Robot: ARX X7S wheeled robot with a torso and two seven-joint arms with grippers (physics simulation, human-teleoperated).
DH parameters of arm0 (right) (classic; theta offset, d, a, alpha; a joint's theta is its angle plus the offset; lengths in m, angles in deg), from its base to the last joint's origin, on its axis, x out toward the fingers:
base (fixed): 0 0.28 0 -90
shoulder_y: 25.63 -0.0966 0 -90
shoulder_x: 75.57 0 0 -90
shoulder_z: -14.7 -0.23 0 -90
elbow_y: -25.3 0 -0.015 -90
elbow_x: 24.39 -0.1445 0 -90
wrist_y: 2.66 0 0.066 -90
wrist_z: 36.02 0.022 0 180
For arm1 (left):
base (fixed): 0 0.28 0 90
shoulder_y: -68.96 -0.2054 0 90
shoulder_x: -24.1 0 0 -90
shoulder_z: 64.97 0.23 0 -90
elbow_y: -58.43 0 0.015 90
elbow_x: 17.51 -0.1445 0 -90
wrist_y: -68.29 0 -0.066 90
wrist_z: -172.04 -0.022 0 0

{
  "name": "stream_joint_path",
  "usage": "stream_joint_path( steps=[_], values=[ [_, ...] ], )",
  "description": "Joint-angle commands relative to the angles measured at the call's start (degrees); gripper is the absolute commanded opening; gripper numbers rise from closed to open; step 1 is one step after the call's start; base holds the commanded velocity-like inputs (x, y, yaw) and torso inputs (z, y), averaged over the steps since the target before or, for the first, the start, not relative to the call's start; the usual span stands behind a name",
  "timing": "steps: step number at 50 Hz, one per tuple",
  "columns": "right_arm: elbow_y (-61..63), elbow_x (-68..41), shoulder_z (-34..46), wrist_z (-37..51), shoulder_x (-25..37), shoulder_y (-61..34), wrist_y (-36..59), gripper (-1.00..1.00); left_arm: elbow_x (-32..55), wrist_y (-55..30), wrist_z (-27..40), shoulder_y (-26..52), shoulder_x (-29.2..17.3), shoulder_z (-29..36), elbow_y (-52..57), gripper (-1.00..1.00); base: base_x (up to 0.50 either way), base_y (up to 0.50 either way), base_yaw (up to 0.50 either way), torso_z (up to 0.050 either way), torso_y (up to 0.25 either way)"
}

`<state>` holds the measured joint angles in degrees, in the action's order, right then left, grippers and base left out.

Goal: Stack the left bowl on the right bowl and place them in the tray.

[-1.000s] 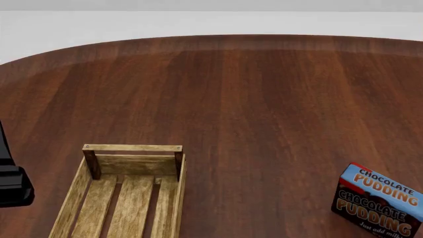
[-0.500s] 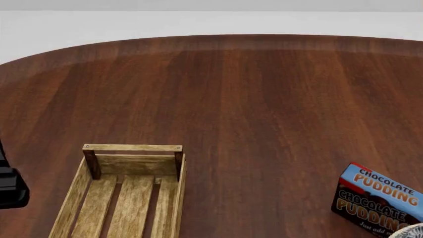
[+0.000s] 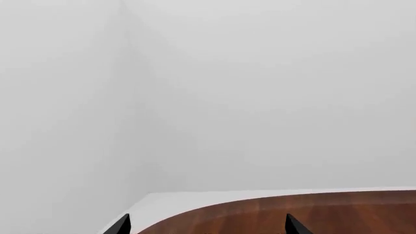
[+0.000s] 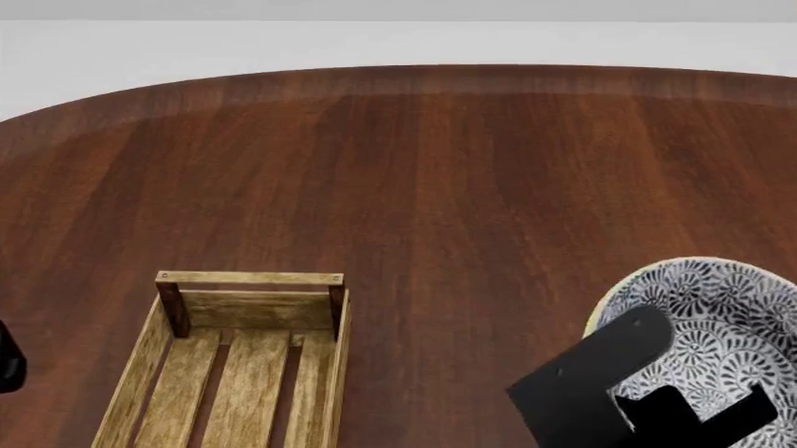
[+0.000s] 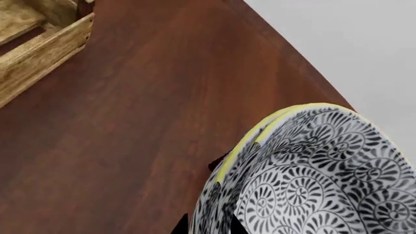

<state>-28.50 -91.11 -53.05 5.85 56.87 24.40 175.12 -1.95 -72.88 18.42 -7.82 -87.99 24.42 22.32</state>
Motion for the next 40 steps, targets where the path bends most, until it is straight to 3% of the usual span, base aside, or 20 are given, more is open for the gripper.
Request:
stream_joint_path(
  steps=[1,11,40],
  values=[
    [-5.18,-2.25,12.06,-5.83,-1.64,-15.52,-0.98,-1.0,0.78,-0.83,0.28,0.04,-0.22,-1.27,0.38,1.0,0.0,0.0,0.0,0.0,0.0],
    [-8.54,3.63,22.24,-13.68,-5.92,-23.14,-3.61,-1.0,1.05,-0.66,0.51,-0.24,-0.45,-1.64,0.56,1.0,0.0,0.0,0.0,0.002,0.001],
    [-19.53,12.83,37.36,-30.74,-16.02,-31.75,-14.18,-1.0,1.62,0.65,1.39,-2.48,-1.08,-3.39,1.07,1.0,0.0,0.0,0.0,0.0,0.001]
  ],
)
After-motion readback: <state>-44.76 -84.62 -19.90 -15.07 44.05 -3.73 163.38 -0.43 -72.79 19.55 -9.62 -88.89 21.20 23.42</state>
